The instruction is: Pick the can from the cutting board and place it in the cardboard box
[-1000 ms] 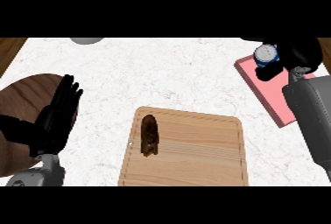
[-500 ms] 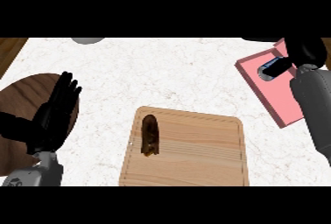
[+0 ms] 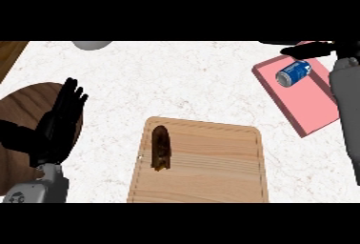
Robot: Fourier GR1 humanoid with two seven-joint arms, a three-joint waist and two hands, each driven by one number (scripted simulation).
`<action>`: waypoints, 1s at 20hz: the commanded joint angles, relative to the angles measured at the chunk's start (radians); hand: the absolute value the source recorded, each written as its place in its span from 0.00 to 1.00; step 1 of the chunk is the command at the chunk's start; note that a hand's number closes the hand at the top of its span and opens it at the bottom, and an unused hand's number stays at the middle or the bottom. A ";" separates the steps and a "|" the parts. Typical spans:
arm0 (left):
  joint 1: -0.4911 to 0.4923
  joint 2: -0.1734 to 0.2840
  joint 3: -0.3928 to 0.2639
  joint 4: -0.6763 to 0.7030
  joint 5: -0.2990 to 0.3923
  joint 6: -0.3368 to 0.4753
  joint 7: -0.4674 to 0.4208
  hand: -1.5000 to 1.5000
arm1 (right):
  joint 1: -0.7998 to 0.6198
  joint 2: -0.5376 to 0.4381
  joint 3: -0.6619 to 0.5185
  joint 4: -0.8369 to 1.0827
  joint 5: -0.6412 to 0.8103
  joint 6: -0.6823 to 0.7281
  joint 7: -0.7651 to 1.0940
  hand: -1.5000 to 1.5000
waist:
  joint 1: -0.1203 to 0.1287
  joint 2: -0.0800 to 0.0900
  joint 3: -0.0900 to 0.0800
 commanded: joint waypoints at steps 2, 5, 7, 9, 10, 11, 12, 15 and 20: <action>0.015 -0.024 -0.005 -0.009 -0.003 0.019 -0.003 0.50 | -0.023 0.013 -0.169 -0.036 -0.233 0.068 0.000 0.00 | -0.010 -0.007 0.000; 0.015 0.018 0.011 -0.033 0.013 -0.010 0.044 0.50 | 0.010 0.036 -0.218 -0.052 -0.314 0.061 -0.040 0.00 | -0.004 -0.004 0.000; 0.005 -0.002 0.011 0.008 -0.016 0.017 -0.003 0.50 | 0.051 0.018 -0.251 -0.101 -0.380 0.115 -0.042 0.00 | -0.015 -0.005 -0.001; 0.017 0.001 0.002 -0.023 -0.002 -0.003 0.010 0.50 | 0.072 -0.044 -0.312 -0.031 -0.434 0.135 -0.132 0.00 | -0.003 -0.001 0.000; 0.029 0.006 0.009 0.032 -0.009 -0.027 -0.043 0.50 | 0.057 -0.040 -0.281 -0.071 -0.427 0.123 -0.077 0.00 | -0.005 -0.002 -0.001; -0.008 0.016 0.034 0.023 0.018 -0.027 -0.014 0.50 | 0.084 -0.041 -0.296 -0.083 -0.455 0.134 -0.094 0.00 | -0.007 -0.003 -0.001; 0.020 -0.011 -0.001 -0.012 -0.007 -0.001 0.007 0.50 | 0.096 -0.049 -0.300 -0.081 -0.458 0.109 -0.117 0.00 | -0.004 -0.003 -0.001; 0.037 -0.006 -0.004 -0.065 -0.012 0.001 0.022 0.50 | 0.168 -0.112 -0.343 -0.097 -0.525 0.183 -0.136 0.00 | -0.006 -0.004 -0.001; -0.009 -0.001 0.016 -0.004 0.000 -0.020 0.014 0.50 | 0.177 -0.165 -0.343 0.036 -0.582 0.191 -0.260 0.00 | 0.000 -0.001 -0.001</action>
